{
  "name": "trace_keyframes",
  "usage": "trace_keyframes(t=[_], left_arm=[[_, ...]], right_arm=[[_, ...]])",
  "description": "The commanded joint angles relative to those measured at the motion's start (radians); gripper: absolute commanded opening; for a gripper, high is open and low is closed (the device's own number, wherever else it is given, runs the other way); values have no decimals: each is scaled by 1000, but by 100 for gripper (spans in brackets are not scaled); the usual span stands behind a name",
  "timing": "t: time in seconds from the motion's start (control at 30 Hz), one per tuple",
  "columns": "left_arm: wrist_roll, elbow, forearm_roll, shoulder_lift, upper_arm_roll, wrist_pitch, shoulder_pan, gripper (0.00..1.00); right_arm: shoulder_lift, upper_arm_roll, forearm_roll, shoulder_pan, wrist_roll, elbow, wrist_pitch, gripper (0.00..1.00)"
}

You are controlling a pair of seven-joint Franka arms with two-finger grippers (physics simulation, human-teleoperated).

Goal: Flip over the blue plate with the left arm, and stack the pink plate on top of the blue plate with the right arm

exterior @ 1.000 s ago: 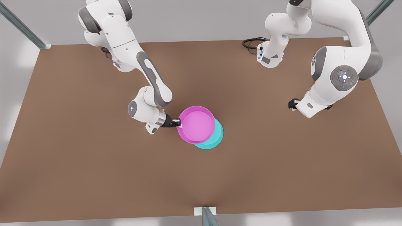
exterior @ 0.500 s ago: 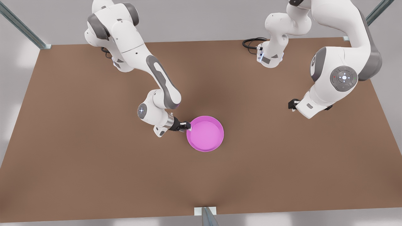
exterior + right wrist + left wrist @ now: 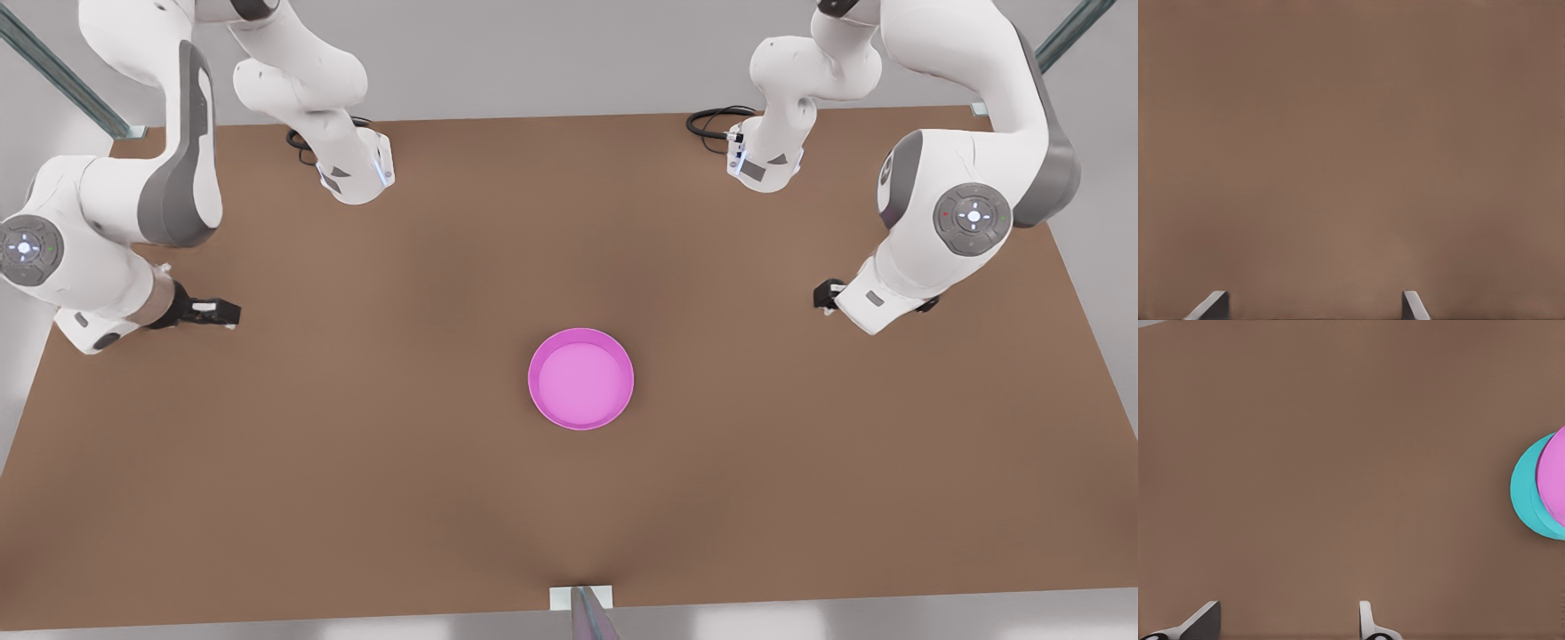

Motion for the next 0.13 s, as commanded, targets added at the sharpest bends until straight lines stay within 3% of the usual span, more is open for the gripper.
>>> trace_keyframes(t=[0.0,0.1], left_arm=[[0,0,3,0,0,0,0,100],[-2,0,6,0,0,0,-3,100]], right_arm=[[0,0,4,-14,0,9,9,100],[9,-2,7,-20,0,28,41,100]])
